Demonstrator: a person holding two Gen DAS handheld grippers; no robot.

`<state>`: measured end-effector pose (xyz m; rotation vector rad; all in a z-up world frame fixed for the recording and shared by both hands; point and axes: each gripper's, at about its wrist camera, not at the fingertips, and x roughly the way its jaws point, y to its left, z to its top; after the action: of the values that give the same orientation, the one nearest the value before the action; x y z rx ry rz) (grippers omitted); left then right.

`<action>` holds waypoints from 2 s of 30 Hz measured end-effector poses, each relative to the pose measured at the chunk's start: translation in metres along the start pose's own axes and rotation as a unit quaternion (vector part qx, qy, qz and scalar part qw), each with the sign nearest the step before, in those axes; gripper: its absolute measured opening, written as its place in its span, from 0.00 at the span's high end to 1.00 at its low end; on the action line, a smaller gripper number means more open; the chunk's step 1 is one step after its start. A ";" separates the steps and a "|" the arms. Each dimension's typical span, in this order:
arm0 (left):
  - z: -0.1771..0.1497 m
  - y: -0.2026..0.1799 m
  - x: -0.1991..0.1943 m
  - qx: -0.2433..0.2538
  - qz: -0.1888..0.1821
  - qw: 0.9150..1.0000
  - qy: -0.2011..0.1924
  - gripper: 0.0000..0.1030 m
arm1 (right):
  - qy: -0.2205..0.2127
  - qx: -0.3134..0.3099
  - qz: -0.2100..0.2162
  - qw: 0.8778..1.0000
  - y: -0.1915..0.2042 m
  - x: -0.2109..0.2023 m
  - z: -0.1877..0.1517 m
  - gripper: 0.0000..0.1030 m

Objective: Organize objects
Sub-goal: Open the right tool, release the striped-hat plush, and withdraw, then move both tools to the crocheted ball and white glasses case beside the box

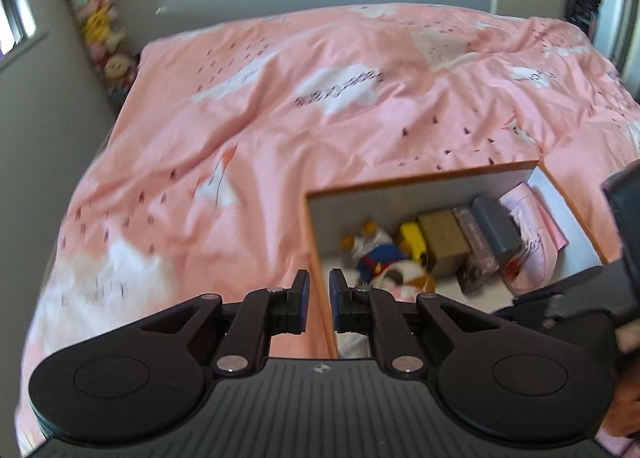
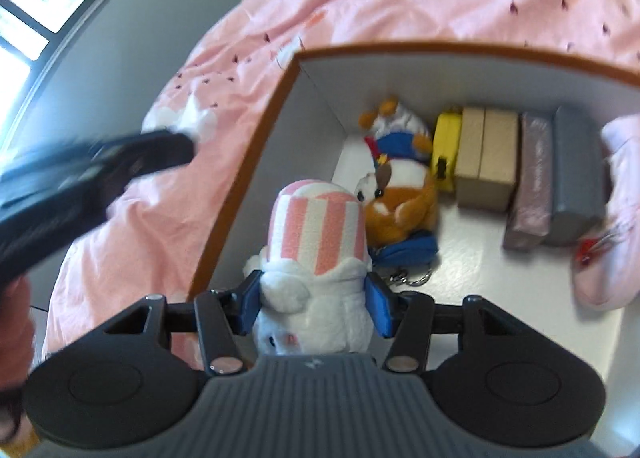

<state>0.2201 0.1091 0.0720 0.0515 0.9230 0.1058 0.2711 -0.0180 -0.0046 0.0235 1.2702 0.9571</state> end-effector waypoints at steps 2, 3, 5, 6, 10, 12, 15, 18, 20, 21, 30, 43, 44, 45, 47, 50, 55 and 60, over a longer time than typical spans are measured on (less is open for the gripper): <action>-0.009 0.008 0.001 -0.031 -0.004 0.999 0.008 0.87 | 0.010 0.004 -0.006 1.000 0.004 0.009 -0.003 0.46; -0.014 0.011 0.001 -0.045 -0.007 0.999 0.011 0.87 | 0.014 0.006 -0.008 1.000 0.004 0.015 -0.003 0.46; -0.022 0.015 0.003 -0.065 -0.012 0.998 0.016 0.87 | 0.021 0.009 -0.012 1.000 0.003 0.025 -0.002 0.46; -0.025 0.016 0.004 -0.074 -0.012 0.997 0.018 0.87 | 0.023 0.010 -0.014 1.000 0.003 0.029 -0.002 0.46; -0.037 0.018 0.009 -0.096 -0.012 0.995 0.028 0.87 | 0.021 0.012 -0.021 1.000 0.003 0.042 -0.005 0.46; -0.041 0.017 0.010 -0.098 -0.013 0.995 0.032 0.87 | 0.014 -0.002 -0.034 0.999 0.008 0.046 -0.006 0.43; -0.042 0.016 0.006 -0.094 -0.009 0.995 0.027 0.87 | 0.001 -0.036 -0.052 0.998 0.019 0.045 -0.011 0.39; -0.043 0.015 0.004 -0.097 -0.010 0.995 0.025 0.87 | -0.014 -0.052 -0.068 0.996 0.024 0.039 -0.012 0.38; -0.044 0.015 0.001 -0.099 -0.010 0.995 0.022 0.87 | -0.026 -0.063 -0.071 0.995 0.028 0.032 -0.014 0.31; -0.044 0.016 0.000 -0.101 -0.011 0.995 0.020 0.87 | -0.033 -0.068 -0.074 0.994 0.030 0.027 -0.015 0.31; -0.050 0.018 -0.008 -0.109 -0.011 0.994 0.011 0.87 | -0.026 -0.047 -0.072 0.996 0.022 0.007 -0.034 0.48; -0.052 0.013 -0.015 -0.102 -0.009 0.995 0.006 0.87 | -0.064 -0.040 -0.074 0.994 0.024 -0.004 -0.045 0.62; -0.052 0.012 -0.018 -0.102 -0.009 0.995 0.003 0.87 | -0.076 -0.048 -0.077 0.993 0.026 -0.012 -0.049 0.62; -0.052 0.011 -0.021 -0.101 -0.010 0.995 -0.002 0.86 | -0.090 -0.054 -0.079 0.991 0.030 -0.021 -0.052 0.61; -0.053 0.010 -0.030 -0.102 -0.014 0.995 -0.014 0.83 | -0.120 -0.069 -0.083 0.987 0.036 -0.038 -0.061 0.59; -0.055 0.008 -0.048 -0.100 -0.025 0.994 -0.040 0.79 | -0.172 -0.089 -0.069 0.979 0.043 -0.067 -0.080 0.52; -0.066 0.001 -0.081 -0.089 -0.046 0.991 -0.084 0.75 | -0.243 -0.094 -0.089 0.961 0.049 -0.104 -0.113 0.51; -0.095 -0.015 -0.093 -0.065 -0.087 0.990 -0.089 0.73 | -0.279 -0.094 -0.120 0.948 0.046 -0.117 -0.153 0.51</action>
<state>0.0891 0.0838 0.0870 -0.1377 0.7377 -0.0014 0.1227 -0.1331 0.0578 -0.0092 0.6382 0.7808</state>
